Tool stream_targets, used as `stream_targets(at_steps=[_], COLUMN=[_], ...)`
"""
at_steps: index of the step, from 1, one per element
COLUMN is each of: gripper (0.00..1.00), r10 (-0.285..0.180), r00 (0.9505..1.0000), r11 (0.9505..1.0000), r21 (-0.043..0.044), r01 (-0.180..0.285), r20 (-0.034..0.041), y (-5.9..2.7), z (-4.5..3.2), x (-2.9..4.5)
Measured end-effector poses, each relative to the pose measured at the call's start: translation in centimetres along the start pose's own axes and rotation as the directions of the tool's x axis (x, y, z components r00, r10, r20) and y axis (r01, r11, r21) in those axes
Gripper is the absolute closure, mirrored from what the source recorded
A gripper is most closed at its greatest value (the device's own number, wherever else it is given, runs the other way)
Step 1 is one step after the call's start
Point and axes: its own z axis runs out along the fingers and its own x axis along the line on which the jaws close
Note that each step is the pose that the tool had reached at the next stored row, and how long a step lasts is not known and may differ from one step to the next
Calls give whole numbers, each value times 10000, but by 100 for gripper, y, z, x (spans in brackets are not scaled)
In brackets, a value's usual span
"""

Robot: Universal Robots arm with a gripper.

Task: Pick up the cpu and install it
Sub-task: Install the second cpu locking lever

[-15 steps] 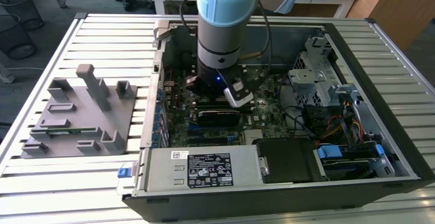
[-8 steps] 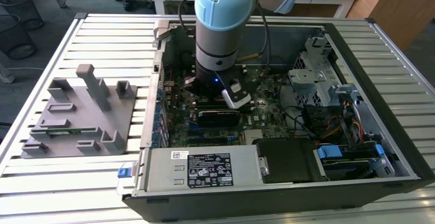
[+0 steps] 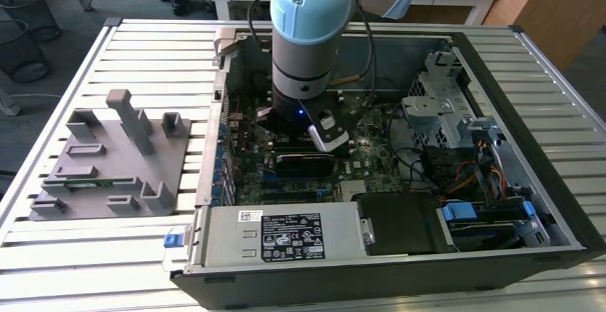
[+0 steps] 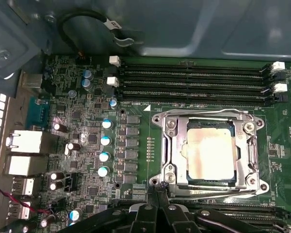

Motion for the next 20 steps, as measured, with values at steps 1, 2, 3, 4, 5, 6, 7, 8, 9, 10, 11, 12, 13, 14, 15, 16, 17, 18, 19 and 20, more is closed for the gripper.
stream_targets(at_steps=[1, 2, 3, 4, 5, 6, 7, 8, 9, 10, 11, 12, 13, 14, 15, 16, 17, 18, 19, 20], gripper=[89, 89, 89, 89, 89, 89, 89, 89, 89, 89, 89, 89, 89, 89, 89, 89, 89, 89, 89, 89], r10=[0, 0, 0, 0, -2, -3, -2, -1, -1, -2, -3, -3, -3, -3, -3, -5, -7, -7, -8, -10], r00=[10000, 10000, 10000, 10000, 10000, 10000, 10000, 10000, 10000, 10000, 10000, 10000, 10000, 10000, 10000, 10000, 10000, 10000, 10000, 10000], r11=[10000, 10000, 10000, 10000, 10000, 10000, 10000, 10000, 10000, 10000, 9999, 9999, 9998, 9998, 9997, 9996, 9995, 9993, 9992, 9990], r21=[0, 1, 0, 0, -3, -6, -12, -31, -55, -85, -121, -154, -190, -220, -250, -284, -321, -362, -406, -451], r01=[0, 0, 0, 0, 2, 3, 2, 1, 1, 2, 3, 3, 3, 3, 3, 5, 6, 7, 8, 10], r20=[-1, -1, 0, 1, 1, -1, -2, -3, -3, -4, -4, -4, -4, -4, -2, -2, -1, -1, 0, 1], y=[2, 5, 8, 9, 6, -1, -13, -28, -44, -58, -68, -75, -78, -79, -79, -80, -81, -83, -84, -85], z=[-11, -24, -36, -39, -39, -41, -44, -47, -51, -54, -56, -57, -58, -57, -55, -52, -47, -41, -34, -28], x=[0, 0, 0, 0, 0, 0, 0, 1, 1, 2, 2, 2, 2, 3, 3, 2, 2, 2, 2, 2])
